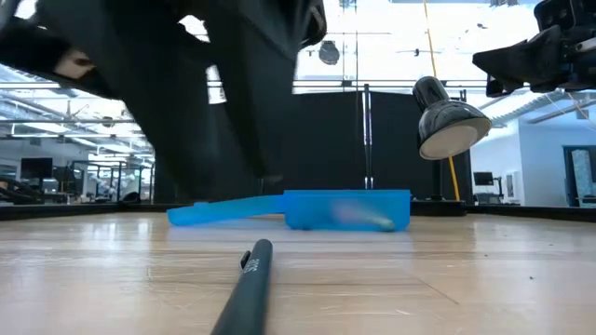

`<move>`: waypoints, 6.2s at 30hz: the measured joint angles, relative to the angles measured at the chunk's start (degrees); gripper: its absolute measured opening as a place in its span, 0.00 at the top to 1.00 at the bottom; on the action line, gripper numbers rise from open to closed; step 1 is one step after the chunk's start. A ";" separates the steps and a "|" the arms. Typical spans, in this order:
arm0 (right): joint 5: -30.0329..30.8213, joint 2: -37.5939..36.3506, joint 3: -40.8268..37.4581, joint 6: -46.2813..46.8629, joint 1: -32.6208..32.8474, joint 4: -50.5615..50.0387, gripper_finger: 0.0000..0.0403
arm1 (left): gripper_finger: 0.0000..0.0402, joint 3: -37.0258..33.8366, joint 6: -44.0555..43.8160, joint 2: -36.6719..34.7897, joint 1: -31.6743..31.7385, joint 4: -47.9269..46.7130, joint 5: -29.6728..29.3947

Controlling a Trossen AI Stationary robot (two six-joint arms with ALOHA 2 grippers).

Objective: Pick & place school supplies into a supply box
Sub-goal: Put the black pen into the supply box, then adjust the supply box on the table

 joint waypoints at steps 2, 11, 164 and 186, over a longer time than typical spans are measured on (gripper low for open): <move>-0.02 0.02 0.00 0.11 0.00 -0.08 1.00 | 0.74 0.00 -2.45 0.02 -0.32 -0.12 0.18; -0.14 0.02 0.02 -1.11 0.00 -0.41 1.00 | 0.74 1.08 -13.94 0.02 -1.67 -0.51 2.50; -0.37 1.79 0.02 -0.07 0.02 -2.65 1.00 | 0.74 -0.97 70.92 -18.80 15.86 -8.56 -21.75; -0.09 6.51 0.00 3.34 0.02 -1.02 1.00 | 0.99 -23.46 56.17 -6.29 14.17 31.98 -21.16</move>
